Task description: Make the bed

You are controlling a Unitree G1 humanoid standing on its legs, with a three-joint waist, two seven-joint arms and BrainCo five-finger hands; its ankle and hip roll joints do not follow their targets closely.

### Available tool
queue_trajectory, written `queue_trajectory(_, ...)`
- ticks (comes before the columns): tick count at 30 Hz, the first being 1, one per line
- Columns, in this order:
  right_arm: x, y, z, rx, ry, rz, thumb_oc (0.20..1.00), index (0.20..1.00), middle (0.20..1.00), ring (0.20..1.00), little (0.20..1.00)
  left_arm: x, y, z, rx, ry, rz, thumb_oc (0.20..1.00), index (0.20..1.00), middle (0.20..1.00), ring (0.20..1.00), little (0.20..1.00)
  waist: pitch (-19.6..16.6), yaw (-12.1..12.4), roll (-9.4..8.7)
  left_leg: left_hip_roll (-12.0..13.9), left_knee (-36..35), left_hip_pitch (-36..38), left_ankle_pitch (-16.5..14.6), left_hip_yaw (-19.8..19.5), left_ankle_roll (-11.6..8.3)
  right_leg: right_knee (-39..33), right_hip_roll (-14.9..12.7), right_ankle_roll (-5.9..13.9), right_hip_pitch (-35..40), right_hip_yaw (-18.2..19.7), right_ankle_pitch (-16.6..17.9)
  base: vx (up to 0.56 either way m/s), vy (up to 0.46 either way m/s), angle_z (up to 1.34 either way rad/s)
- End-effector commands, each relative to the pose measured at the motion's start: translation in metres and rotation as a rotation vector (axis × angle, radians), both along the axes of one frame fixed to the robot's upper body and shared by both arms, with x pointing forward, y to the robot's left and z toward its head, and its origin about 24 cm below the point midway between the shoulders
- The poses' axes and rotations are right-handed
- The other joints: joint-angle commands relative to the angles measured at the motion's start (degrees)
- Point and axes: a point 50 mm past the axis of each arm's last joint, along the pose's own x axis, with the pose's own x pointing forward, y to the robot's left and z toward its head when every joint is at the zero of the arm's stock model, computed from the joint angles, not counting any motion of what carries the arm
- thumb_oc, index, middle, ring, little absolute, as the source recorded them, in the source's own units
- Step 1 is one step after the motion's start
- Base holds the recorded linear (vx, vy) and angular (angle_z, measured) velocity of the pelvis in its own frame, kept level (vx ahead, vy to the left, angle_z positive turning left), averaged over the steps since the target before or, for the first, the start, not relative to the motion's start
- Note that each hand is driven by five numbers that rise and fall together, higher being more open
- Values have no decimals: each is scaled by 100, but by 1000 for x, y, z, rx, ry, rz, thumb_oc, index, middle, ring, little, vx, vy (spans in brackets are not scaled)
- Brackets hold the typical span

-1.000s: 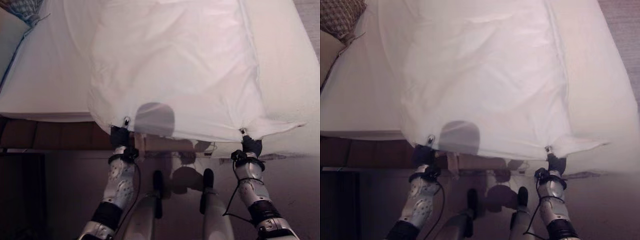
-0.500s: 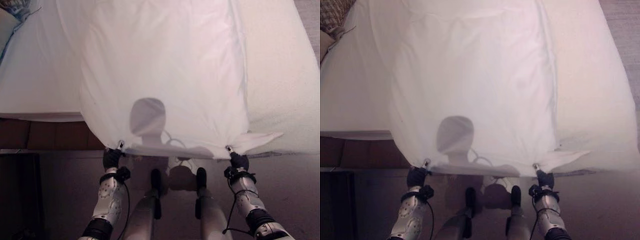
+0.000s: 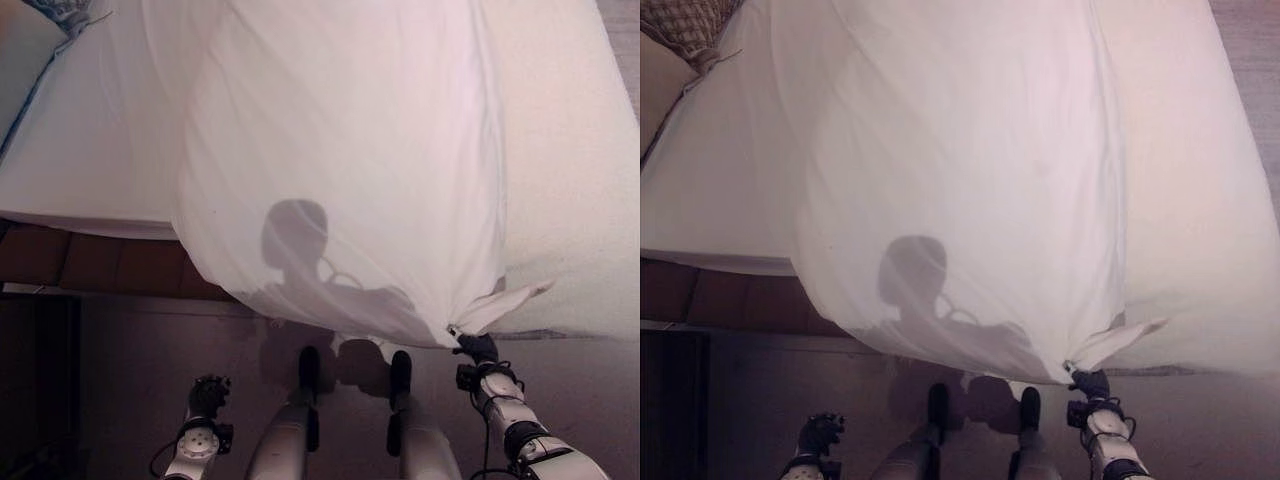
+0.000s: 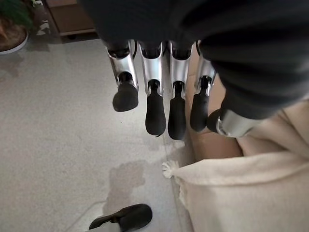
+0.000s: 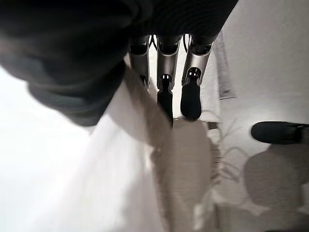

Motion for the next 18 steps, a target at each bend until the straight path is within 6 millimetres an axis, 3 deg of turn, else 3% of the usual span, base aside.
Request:
queue_trajectory(1, -61, -3, -37, -63, 250, 55, 1000, 1000, 1000, 1000, 1000, -8, -1, -5, 55, 52, -52, 931, 931, 931, 931, 931, -44, 112, -23, -99, 126, -217, 87, -20, -119, 156, -68, 197, -252, 123, 393, 0, 0, 0)
queue_trajectory(2, -62, -3, -38, -64, 254, 49, 1000, 1000, 1000, 1000, 1000, -10, -2, -7, 61, 65, -73, 1000, 1000, 1000, 1000, 1000, -48, 109, -20, -100, 119, -202, 81, -22, -117, 158, -64, 199, -237, 117, 382, 0, 0, 0)
queue_trajectory(11, -74, -8, -41, -73, 269, 38, 1000, 1000, 1000, 1000, 1000, -28, -5, -15, 88, 135, -177, 1000, 1000, 1000, 1000, 1000, -145, 89, -55, -94, 102, -59, 28, -12, -109, 148, -58, 216, -112, 147, 345, 4, -2, 0)
queue_trajectory(15, -78, -9, -41, -25, 234, -41, 1000, 1000, 1000, 1000, 1000, -15, -7, -5, 114, 62, -237, 1000, 1000, 1000, 1000, 1000, -177, 36, -71, -73, 46, 7, 42, -17, -111, 123, -37, 219, -81, 174, 345, 0, 0, 0)
queue_trajectory(18, -64, -4, -26, -54, 115, 55, 1000, 1000, 1000, 1000, 1000, 7, -15, 16, 105, -80, -359, 1000, 1000, 1000, 1000, 1000, -207, -6, -89, -45, -1, 58, 54, 17, -111, 87, -27, 234, -50, 178, 347, 0, 0, 0)
